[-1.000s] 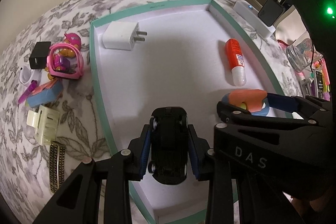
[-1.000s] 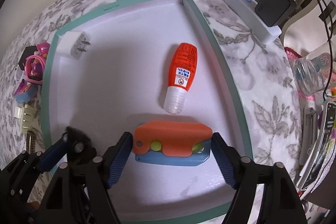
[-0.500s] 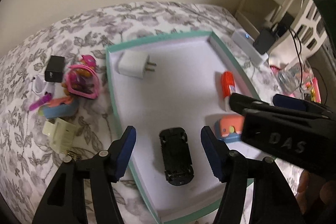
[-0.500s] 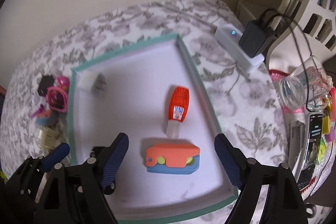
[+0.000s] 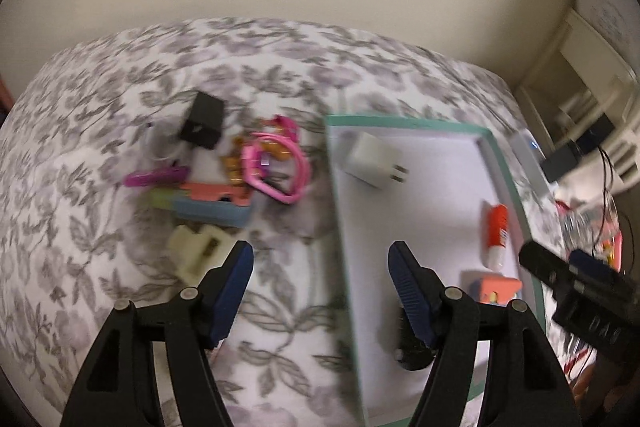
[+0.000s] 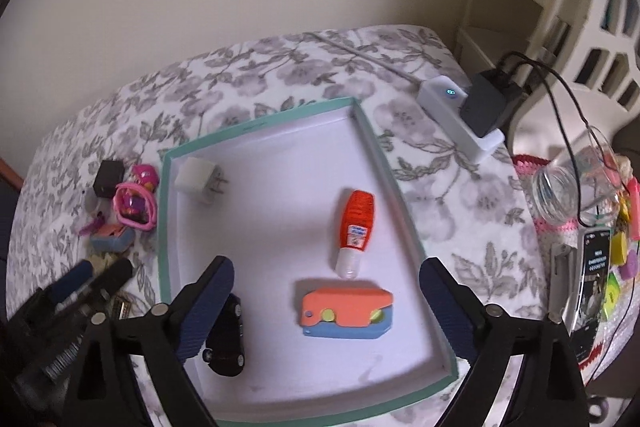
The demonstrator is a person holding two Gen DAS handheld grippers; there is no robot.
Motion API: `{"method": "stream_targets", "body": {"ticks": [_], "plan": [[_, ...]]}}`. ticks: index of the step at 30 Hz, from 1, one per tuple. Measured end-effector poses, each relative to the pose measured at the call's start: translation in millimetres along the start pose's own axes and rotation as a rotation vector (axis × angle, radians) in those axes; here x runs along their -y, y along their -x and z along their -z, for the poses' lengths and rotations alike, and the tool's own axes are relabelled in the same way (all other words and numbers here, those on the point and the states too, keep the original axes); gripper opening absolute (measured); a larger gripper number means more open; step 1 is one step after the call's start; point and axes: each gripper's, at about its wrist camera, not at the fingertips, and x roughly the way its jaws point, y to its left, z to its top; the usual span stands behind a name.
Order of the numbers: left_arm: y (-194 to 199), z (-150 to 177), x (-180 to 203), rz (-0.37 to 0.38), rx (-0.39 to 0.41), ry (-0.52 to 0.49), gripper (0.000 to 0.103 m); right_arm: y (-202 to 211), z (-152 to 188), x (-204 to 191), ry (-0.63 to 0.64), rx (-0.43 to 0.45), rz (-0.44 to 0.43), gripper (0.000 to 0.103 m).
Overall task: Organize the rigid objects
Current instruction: 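Release the toy car with the left tool while the right tool releases the orange-blue toy in the tray, then move both tools back to the items lying beside the tray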
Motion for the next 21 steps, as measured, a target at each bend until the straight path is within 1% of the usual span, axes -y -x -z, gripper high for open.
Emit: {"method": "stream_targets", "body": {"ticks": [3, 8, 9, 10, 16, 21], "plan": [[2.8, -2.4, -19.5, -0.026, -0.009, 0.050, 0.071, 0.4, 0.6, -12.7, 0.031, 0.007, -0.007, 0.099], [12.4, -5.5, -55.6, -0.061, 0.011, 0.140, 0.073, 1.6, 3.5, -37.5, 0.075, 0.015, -0.052, 0.101], [13.9, -5.7, -63.2, -0.070, 0.015, 0.162, 0.082, 1.5, 4.2, -42.4, 0.085, 0.015, -0.061, 0.101], [15.4, -6.1, -72.6, -0.075, 0.018, 0.187, 0.093, 1.4, 5.3, -48.3, 0.098, 0.016, -0.068, 0.101], [27.3, -3.6, -118.3, -0.114, 0.053, 0.308, 0.094, -1.4, 11.1, -77.9, 0.166, 0.018, -0.097, 0.102], [33.5, -1.8, -142.2, -0.135, 0.073, 0.359, 0.094, -5.8, 17.9, -102.1, 0.205, 0.007, -0.146, 0.102]]}}
